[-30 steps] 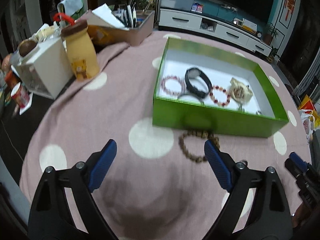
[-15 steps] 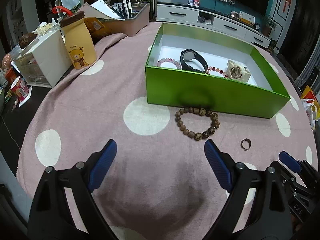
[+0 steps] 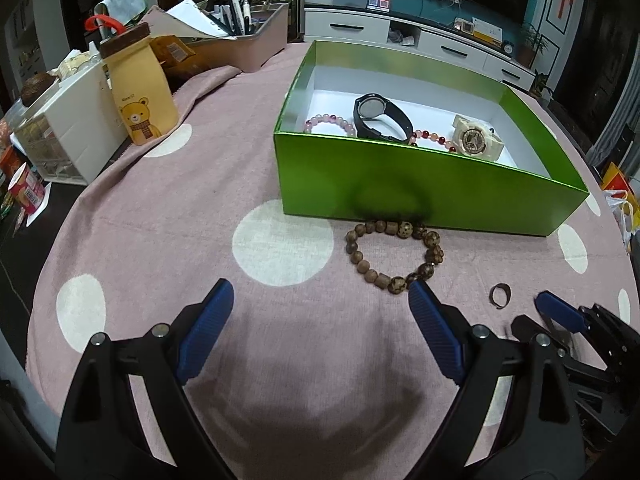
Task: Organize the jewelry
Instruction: 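Grasp the black ring with the right tool while the left grasps the brown wooden bead bracelet, then carry the wooden bracelet with the left tool while the right carries the black ring over the box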
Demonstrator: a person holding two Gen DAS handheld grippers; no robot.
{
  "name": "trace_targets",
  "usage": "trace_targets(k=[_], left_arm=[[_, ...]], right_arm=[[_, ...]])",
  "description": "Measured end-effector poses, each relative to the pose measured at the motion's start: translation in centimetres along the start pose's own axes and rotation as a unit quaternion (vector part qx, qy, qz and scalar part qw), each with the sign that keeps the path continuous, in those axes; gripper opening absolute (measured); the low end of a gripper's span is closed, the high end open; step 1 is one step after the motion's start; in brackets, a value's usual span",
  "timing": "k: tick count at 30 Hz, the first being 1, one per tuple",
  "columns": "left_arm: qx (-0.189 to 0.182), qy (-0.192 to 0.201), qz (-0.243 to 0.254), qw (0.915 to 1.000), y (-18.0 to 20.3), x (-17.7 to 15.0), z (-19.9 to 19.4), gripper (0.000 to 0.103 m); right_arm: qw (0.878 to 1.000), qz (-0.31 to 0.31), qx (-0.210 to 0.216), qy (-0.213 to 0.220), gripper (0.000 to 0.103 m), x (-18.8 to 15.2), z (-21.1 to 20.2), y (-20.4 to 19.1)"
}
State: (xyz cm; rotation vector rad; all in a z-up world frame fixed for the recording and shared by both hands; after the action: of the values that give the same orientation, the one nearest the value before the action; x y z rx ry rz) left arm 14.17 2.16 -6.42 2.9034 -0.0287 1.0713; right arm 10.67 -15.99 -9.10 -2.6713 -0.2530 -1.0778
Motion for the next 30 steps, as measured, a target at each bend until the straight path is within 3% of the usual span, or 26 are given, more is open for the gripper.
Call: trace_targets(k=[5,11,13,16,20,23,28,30], left_arm=[[-0.004,0.002,0.008,1.0000,0.2,0.5,0.7,0.088],[-0.005,0.004,0.025,0.9997,1.1,1.0,1.7,0.082],[-0.005,0.003,0.032,0.9995,1.5,1.1,2.1,0.078],[-0.004,0.002,0.043,0.9991,2.1,1.2,2.8,0.068],[-0.010,-0.012,0.046,0.9988,2.2,1.0,3.8,0.048],[-0.015,-0.003,0.049,0.9987,2.3,0.8,4.0,0.045],[-0.029,-0.002,0.055,0.9981,2.9,1.0,4.2,0.029],[-0.031,-0.003,0.056,0.9980,3.1,1.0,4.1,0.017]], right_arm=[[0.999,-0.034,0.004,-0.004,0.044,0.9,1.3,-1.6],[0.998,-0.053,-0.008,-0.012,0.022,1.3,2.0,-2.2],[0.998,-0.060,-0.011,-0.014,0.021,1.4,2.1,-2.2],[0.998,-0.059,-0.012,-0.013,0.020,1.4,2.0,-2.1],[0.999,-0.037,-0.004,0.002,0.020,1.3,1.2,-1.3],[0.999,-0.030,-0.005,0.017,0.020,1.4,0.2,-0.7],[0.999,-0.017,-0.006,0.034,0.020,1.4,-1.3,0.0],[0.999,-0.012,-0.007,0.040,0.020,1.2,-1.7,0.3]])
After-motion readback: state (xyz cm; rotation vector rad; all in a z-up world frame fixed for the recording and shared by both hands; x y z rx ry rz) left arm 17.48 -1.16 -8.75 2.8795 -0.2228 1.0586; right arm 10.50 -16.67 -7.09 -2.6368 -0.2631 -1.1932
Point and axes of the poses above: each gripper's, at about its wrist camera, not at the fingertips, and z roughly the way its jaws point, y to its right, x to its top, the point moved 1 cm from there along z, roughly the way its jaws point, and after that the axes turned 5 degrees about y, right-handed, at the moved point
